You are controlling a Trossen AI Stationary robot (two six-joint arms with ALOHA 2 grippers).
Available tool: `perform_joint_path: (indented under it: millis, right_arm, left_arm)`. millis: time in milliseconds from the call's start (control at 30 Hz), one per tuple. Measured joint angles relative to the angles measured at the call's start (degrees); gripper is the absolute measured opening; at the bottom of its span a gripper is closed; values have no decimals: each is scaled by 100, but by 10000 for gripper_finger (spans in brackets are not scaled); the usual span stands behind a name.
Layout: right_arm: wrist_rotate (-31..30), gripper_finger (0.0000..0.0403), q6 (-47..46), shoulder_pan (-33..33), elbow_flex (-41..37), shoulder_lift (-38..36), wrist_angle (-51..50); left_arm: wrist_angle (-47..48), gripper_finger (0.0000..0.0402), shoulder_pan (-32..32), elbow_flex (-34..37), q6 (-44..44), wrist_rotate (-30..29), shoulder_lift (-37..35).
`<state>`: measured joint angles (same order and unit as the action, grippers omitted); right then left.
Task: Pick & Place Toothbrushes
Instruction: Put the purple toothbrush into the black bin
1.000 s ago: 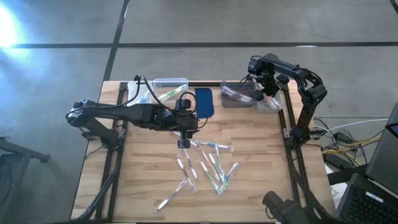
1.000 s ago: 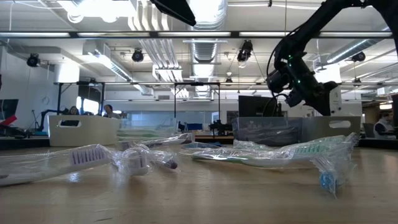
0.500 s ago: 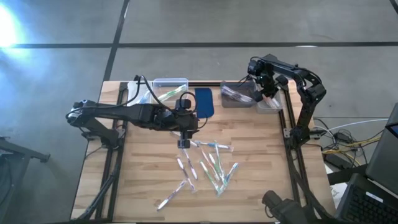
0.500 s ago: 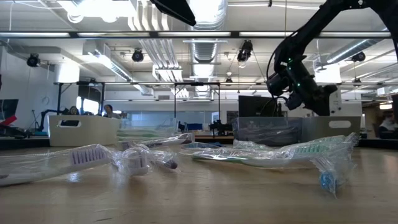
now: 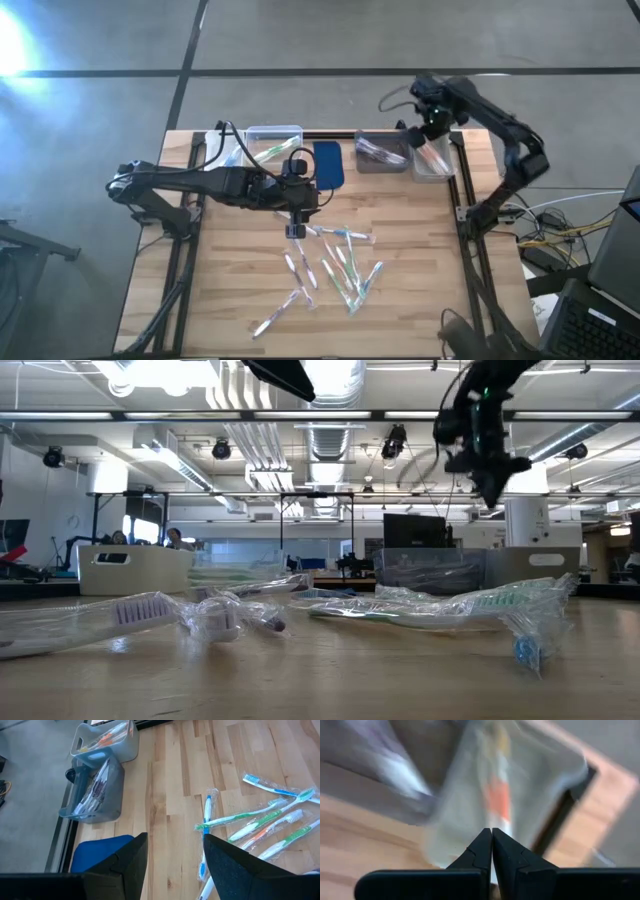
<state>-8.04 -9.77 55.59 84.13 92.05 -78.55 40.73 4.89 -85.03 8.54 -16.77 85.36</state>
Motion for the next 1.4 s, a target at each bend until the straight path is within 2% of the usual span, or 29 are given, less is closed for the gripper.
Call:
perform_joint_path:
  millis: [167, 367, 533, 700, 800, 967, 1100, 1400]
  right_arm:
    - [509, 8, 97, -633, 106, -891, 925]
    - [507, 8, 423, -1851, 153, -1755, 2067]
    - [373, 8, 447, -2930, 165, -2143, 2885]
    - [-638, 8, 245, -3956, 165, -2219, 3061]
    - [-1004, 8, -6, -4488, 163, -2172, 3086]
    - [-1349, 8, -242, -5197, 161, -1979, 3100]
    - [-1633, 8, -335, -5641, 159, -1862, 3113]
    - [-1772, 8, -935, -6063, 159, -1793, 3113]
  left_arm:
    - [0, 197, 0, 0, 0, 1, 0]
    - [-1, 197, 0, 0, -69, 2, 0]
    - [-2, 197, 0, 0, -97, 2, 0]
    - [-20, 197, 0, 0, 152, -28, 0]
    - [-28, 197, 0, 0, 260, -124, 0]
    - [198, 197, 0, 0, -90, -105, 0]
    - [707, 197, 0, -6, -226, 237, -11]
    - [2174, 197, 2, 202, -178, 280, -13]
